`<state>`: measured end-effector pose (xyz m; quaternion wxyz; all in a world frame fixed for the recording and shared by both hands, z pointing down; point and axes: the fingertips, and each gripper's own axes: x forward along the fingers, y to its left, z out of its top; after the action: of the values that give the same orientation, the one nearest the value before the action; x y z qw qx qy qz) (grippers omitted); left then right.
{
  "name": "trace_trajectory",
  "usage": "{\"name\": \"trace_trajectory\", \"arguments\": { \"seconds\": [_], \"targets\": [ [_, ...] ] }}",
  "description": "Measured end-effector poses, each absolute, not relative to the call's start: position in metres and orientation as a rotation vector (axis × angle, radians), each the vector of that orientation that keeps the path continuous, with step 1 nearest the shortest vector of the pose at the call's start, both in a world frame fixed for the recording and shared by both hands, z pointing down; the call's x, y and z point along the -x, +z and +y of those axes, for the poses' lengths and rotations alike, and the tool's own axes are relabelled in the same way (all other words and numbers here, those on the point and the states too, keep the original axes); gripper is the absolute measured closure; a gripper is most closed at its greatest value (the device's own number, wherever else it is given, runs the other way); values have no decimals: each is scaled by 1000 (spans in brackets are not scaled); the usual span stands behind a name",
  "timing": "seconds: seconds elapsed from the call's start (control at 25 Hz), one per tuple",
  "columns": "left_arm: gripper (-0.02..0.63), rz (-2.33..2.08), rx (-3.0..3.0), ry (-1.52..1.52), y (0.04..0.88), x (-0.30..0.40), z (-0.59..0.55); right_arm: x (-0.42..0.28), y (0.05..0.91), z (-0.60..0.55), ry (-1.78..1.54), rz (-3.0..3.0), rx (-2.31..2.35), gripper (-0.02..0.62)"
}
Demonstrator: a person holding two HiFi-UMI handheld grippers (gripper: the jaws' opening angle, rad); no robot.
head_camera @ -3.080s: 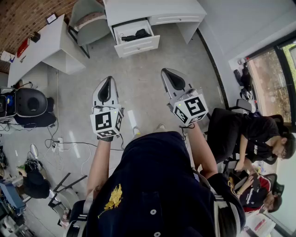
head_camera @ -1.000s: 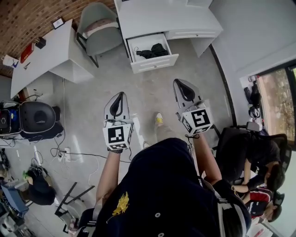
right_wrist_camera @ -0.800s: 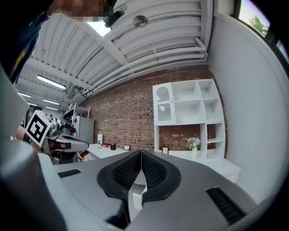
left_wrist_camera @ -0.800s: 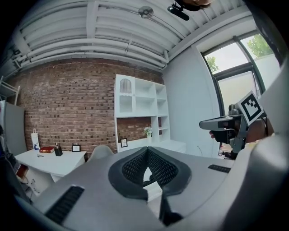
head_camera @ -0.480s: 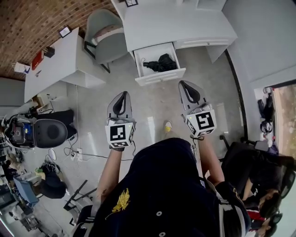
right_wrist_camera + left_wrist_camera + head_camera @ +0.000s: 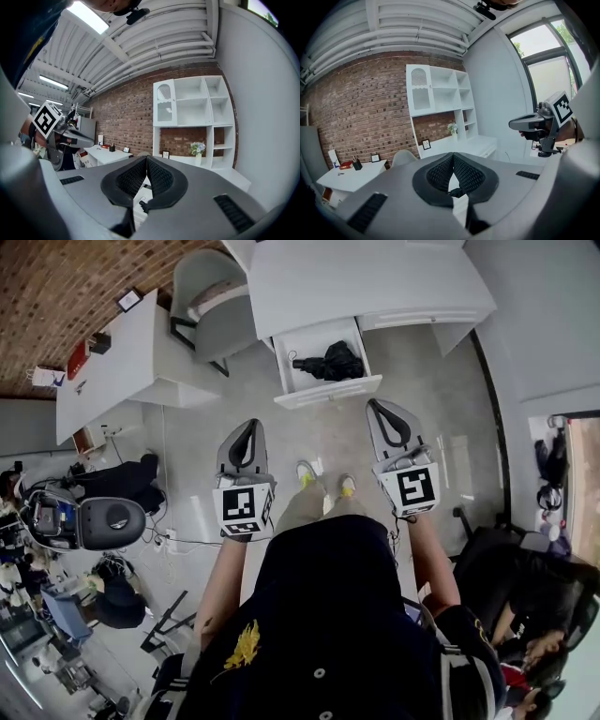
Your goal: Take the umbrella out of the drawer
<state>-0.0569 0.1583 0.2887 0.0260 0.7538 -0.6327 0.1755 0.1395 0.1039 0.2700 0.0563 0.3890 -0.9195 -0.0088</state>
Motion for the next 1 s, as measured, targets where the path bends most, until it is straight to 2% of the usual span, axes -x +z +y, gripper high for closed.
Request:
{"name": "trace_trajectory", "arguments": {
  "seconds": [0.6,1.0],
  "targets": [
    [589,-1756,-2426,495,331,93,61,-100,281,42,-128,-2635,-1224,568],
    [588,-1600,-2522,433,347,155,-6,-43,293,-19,26,-2499,-1326,566]
  ]
}}
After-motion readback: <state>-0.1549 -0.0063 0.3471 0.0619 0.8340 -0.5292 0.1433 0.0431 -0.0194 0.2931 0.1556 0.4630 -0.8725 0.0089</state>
